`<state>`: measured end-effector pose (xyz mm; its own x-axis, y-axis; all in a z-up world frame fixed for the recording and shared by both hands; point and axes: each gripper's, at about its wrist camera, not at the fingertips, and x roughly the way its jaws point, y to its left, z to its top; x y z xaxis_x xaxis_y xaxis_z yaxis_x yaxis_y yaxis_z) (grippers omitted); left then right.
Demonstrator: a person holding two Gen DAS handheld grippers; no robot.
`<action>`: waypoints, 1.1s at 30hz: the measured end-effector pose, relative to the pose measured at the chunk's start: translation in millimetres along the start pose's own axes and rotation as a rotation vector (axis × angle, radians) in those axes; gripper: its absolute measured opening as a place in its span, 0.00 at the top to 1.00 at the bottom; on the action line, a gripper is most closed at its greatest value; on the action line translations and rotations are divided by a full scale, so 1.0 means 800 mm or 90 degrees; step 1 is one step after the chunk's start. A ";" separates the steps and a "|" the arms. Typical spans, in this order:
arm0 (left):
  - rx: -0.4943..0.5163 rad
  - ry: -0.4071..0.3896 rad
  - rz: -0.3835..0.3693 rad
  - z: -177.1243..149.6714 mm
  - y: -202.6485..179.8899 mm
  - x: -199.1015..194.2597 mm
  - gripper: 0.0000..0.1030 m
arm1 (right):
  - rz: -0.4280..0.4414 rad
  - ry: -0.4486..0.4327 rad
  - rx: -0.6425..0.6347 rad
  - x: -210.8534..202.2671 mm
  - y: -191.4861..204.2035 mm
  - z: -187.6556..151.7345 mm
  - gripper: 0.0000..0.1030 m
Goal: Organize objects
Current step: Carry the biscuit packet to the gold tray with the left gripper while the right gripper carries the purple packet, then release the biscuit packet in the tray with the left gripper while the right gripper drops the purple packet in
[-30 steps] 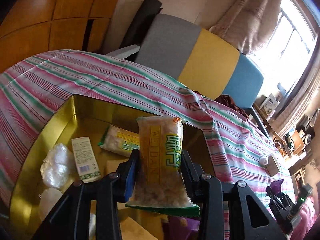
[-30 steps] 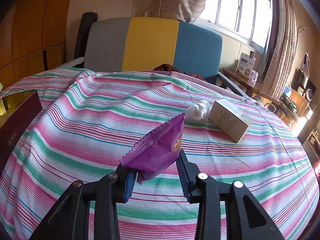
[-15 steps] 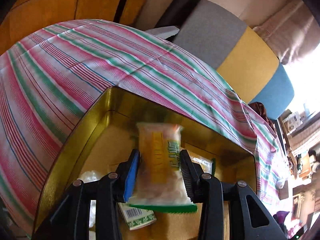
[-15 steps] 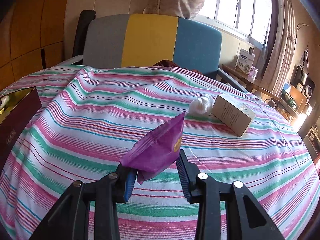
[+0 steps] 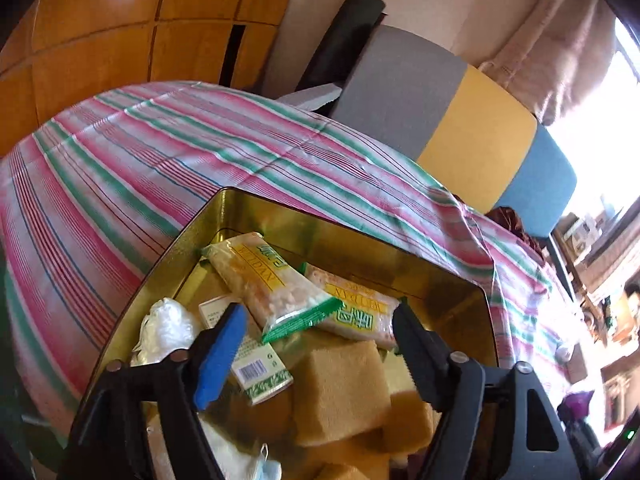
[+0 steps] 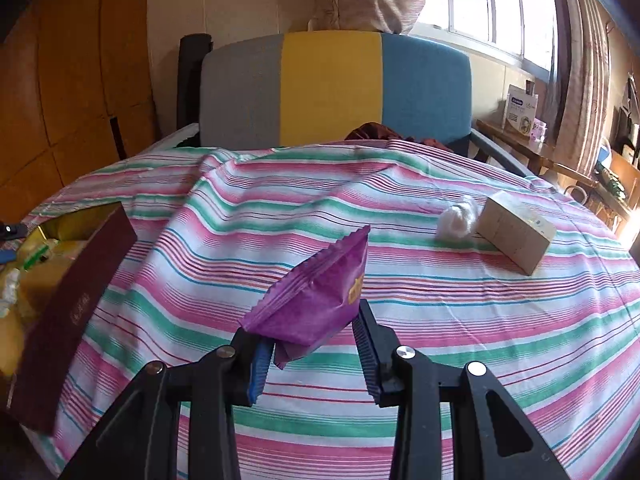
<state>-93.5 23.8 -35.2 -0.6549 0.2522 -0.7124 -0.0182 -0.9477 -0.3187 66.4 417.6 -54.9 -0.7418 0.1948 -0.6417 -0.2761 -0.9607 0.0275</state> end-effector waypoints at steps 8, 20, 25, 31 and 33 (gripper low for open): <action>0.036 -0.016 0.016 -0.029 -0.012 -0.034 0.11 | 0.128 0.008 -0.043 0.001 0.100 0.035 0.63; 0.088 -0.015 0.035 -0.060 -0.013 -0.055 0.09 | 0.227 0.068 -0.169 0.029 0.255 0.089 0.63; 0.101 -0.022 0.040 -0.067 -0.006 -0.064 0.08 | 0.217 0.109 -0.199 0.058 0.288 0.086 0.63; 0.096 -0.021 0.033 -0.069 0.001 -0.067 0.08 | 0.204 0.143 -0.182 0.082 0.294 0.085 0.63; 0.093 -0.024 0.033 -0.070 0.002 -0.069 0.08 | 0.199 0.154 -0.173 0.090 0.292 0.084 0.63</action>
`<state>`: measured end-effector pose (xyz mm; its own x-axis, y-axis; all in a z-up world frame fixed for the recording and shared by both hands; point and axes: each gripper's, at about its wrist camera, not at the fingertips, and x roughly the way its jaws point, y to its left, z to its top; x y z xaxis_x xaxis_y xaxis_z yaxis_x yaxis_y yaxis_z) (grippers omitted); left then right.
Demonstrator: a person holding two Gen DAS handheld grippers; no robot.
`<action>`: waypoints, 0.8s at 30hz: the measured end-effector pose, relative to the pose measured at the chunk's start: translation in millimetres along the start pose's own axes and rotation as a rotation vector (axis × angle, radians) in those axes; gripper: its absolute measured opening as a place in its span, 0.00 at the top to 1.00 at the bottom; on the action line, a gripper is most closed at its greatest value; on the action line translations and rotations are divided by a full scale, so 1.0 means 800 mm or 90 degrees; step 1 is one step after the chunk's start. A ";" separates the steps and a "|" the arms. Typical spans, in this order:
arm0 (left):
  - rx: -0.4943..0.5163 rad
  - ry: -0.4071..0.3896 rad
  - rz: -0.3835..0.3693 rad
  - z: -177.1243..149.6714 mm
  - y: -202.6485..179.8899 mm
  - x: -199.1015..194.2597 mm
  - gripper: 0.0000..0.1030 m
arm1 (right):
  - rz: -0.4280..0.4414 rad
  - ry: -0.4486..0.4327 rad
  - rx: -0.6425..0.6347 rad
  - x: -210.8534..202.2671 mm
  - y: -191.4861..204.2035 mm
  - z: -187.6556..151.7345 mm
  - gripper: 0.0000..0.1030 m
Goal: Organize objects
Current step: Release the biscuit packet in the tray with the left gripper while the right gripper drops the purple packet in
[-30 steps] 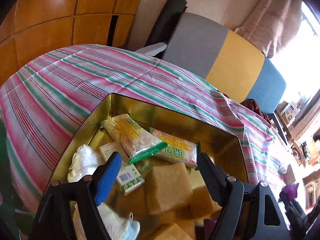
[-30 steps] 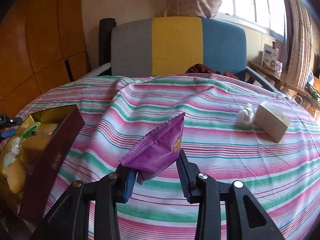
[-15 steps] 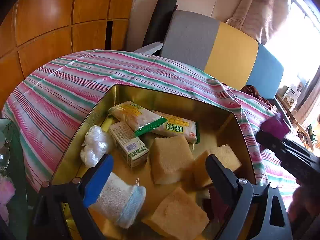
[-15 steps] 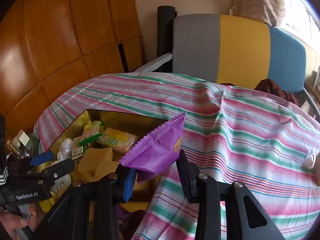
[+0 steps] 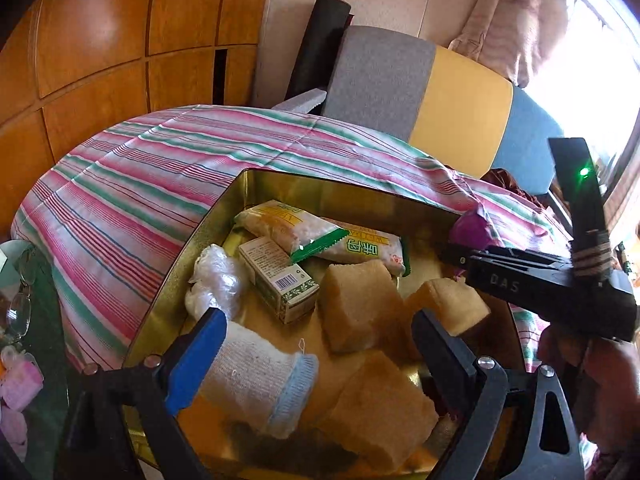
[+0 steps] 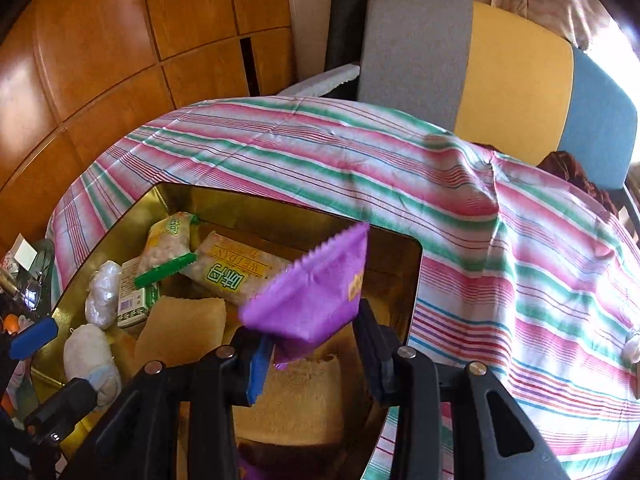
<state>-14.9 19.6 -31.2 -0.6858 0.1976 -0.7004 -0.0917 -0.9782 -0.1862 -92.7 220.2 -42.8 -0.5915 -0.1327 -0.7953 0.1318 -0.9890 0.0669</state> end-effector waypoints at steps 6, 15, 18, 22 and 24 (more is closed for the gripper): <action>-0.004 -0.001 -0.002 -0.004 -0.002 -0.001 0.08 | -0.004 0.007 0.011 0.004 -0.006 -0.004 0.62; 0.010 -0.003 -0.002 -0.006 -0.018 -0.005 0.08 | 0.002 -0.032 0.019 -0.027 -0.014 -0.015 0.61; 0.017 -0.002 -0.004 -0.007 -0.026 -0.006 0.08 | -0.003 -0.038 0.018 -0.038 -0.016 -0.018 0.61; 0.027 0.001 -0.011 -0.008 -0.038 -0.007 0.08 | -0.012 -0.048 0.016 -0.052 -0.019 -0.023 0.61; 0.034 0.001 -0.014 -0.009 -0.044 -0.009 0.08 | -0.024 -0.053 0.009 -0.060 -0.022 -0.027 0.60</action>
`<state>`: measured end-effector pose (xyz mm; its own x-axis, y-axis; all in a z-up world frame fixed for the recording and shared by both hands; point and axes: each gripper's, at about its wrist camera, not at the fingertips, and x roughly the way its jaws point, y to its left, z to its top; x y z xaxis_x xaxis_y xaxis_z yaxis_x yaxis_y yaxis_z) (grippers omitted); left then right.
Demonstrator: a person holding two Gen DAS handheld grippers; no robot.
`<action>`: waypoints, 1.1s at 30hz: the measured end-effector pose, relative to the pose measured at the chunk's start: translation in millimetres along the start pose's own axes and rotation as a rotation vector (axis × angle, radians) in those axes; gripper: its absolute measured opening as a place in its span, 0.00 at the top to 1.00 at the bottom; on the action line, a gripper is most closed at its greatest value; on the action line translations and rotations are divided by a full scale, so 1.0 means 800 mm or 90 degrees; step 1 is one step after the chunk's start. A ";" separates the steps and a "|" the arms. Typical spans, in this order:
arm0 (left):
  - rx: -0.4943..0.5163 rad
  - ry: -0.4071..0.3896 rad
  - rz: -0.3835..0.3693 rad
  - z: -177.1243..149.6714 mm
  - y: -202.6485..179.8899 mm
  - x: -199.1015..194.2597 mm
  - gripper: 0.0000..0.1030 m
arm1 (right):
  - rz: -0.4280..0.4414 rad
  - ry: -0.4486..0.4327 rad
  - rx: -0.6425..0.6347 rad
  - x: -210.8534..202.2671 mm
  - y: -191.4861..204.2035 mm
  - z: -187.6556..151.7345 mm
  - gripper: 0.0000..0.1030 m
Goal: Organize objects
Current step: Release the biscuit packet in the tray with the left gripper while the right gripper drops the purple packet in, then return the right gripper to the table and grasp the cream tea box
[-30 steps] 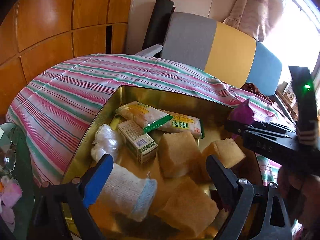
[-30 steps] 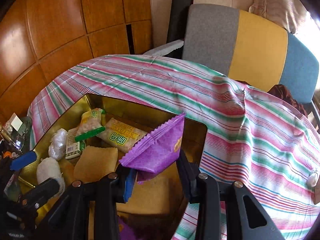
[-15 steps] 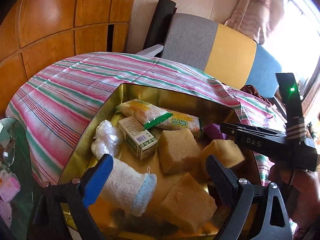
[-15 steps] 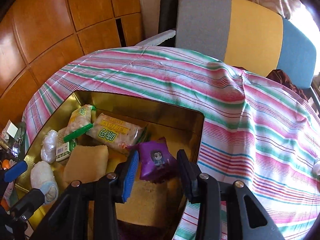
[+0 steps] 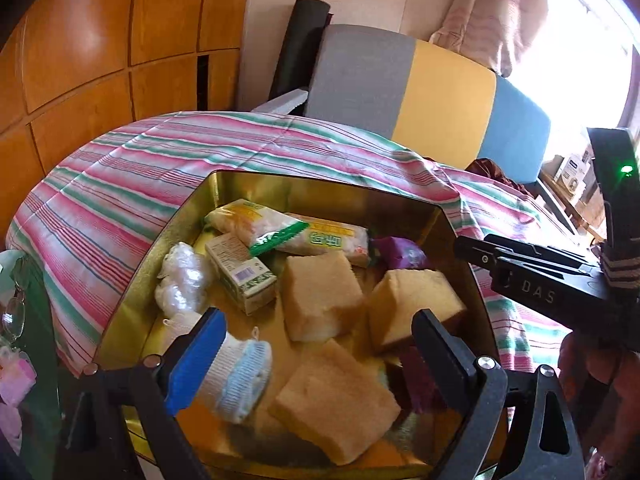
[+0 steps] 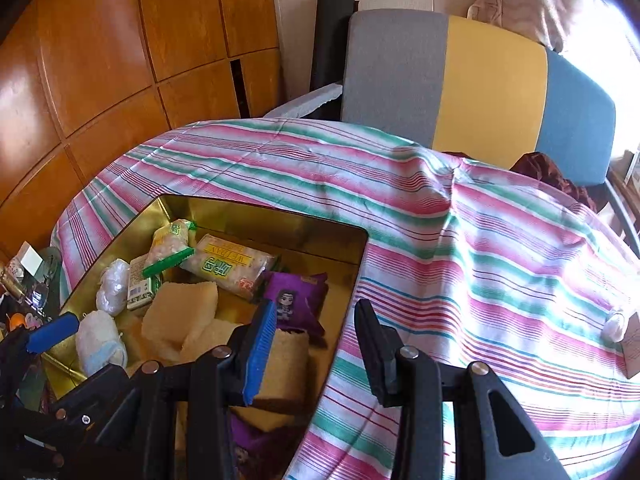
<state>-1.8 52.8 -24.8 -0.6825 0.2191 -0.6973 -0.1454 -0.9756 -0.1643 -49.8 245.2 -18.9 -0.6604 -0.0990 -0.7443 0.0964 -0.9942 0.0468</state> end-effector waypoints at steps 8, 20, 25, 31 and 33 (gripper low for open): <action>0.037 -0.002 -0.002 -0.004 -0.027 -0.003 0.08 | -0.028 -0.006 0.001 -0.023 -0.028 -0.025 0.60; 0.114 -0.004 -0.046 -0.011 -0.099 -0.010 0.08 | -0.060 0.004 0.080 -0.039 -0.102 -0.071 0.58; 0.157 -0.003 -0.070 -0.013 -0.143 -0.010 0.08 | -0.079 0.005 0.104 -0.048 -0.140 -0.091 0.57; 0.208 0.008 -0.115 -0.023 -0.201 -0.007 0.05 | -0.106 0.015 0.161 -0.060 -0.203 -0.129 0.56; 0.224 0.013 -0.136 -0.028 -0.220 -0.006 0.04 | -0.120 0.020 0.182 -0.064 -0.225 -0.145 0.55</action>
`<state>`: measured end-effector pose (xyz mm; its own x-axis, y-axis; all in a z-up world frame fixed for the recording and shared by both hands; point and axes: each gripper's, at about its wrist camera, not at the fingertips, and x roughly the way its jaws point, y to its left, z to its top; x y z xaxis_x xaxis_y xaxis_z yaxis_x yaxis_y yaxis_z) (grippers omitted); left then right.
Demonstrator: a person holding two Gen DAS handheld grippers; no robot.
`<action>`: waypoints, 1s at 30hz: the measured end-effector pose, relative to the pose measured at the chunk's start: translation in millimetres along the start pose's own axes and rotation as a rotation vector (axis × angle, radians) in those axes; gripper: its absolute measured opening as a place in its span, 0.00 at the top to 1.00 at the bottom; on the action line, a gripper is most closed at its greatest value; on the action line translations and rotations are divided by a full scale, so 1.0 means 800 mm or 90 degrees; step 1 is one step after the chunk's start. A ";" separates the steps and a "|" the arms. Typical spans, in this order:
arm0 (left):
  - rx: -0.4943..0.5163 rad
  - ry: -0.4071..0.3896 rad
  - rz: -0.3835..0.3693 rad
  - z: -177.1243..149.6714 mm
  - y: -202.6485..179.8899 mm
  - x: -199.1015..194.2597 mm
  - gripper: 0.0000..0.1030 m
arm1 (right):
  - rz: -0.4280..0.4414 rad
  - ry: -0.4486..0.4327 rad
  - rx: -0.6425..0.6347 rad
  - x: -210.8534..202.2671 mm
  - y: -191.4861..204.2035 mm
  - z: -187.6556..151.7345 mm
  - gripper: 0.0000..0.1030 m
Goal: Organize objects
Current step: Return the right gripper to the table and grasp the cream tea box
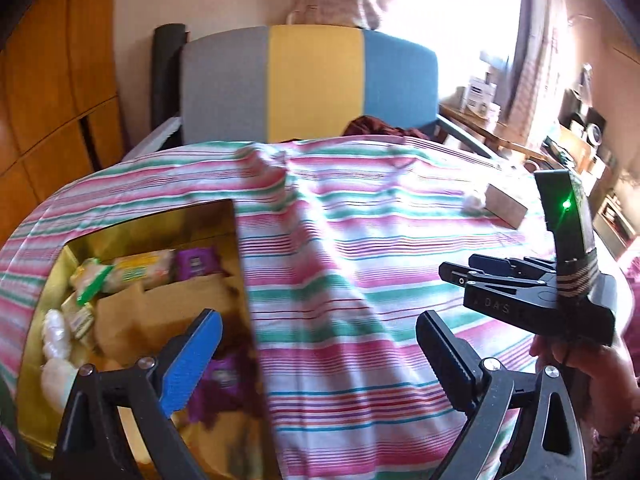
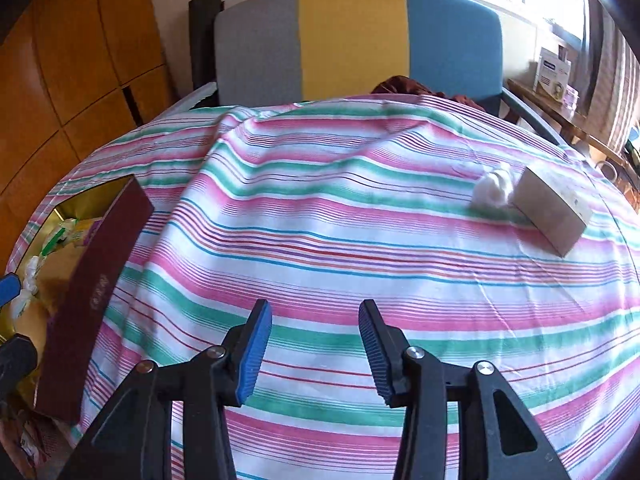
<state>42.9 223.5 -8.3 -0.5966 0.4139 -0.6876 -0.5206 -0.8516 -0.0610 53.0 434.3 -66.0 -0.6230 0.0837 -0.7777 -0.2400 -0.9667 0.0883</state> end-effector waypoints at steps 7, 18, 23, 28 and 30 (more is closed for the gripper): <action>0.047 0.028 -0.066 -0.004 -0.057 0.018 0.03 | -0.063 0.004 0.077 -0.004 -0.108 -0.027 0.35; 0.077 0.065 -0.107 -0.013 -0.105 0.039 0.03 | -0.164 -0.099 0.183 -0.030 -0.264 0.044 0.19; 0.084 0.074 -0.118 -0.013 -0.115 0.047 0.03 | -0.173 -0.100 0.111 -0.012 -0.280 0.085 0.19; 0.087 0.078 -0.136 -0.014 -0.122 0.053 0.03 | -0.155 -0.067 0.072 0.022 -0.293 0.105 0.19; 0.090 0.082 -0.137 -0.012 -0.124 0.057 0.03 | -0.129 -0.052 0.073 0.034 -0.297 0.105 0.19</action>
<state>73.6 324.0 -40.7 -0.3852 0.5283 -0.7566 -0.7124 -0.6914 -0.1201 30.3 686.4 -56.0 -0.6099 0.2971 -0.7347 -0.4466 -0.8947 0.0089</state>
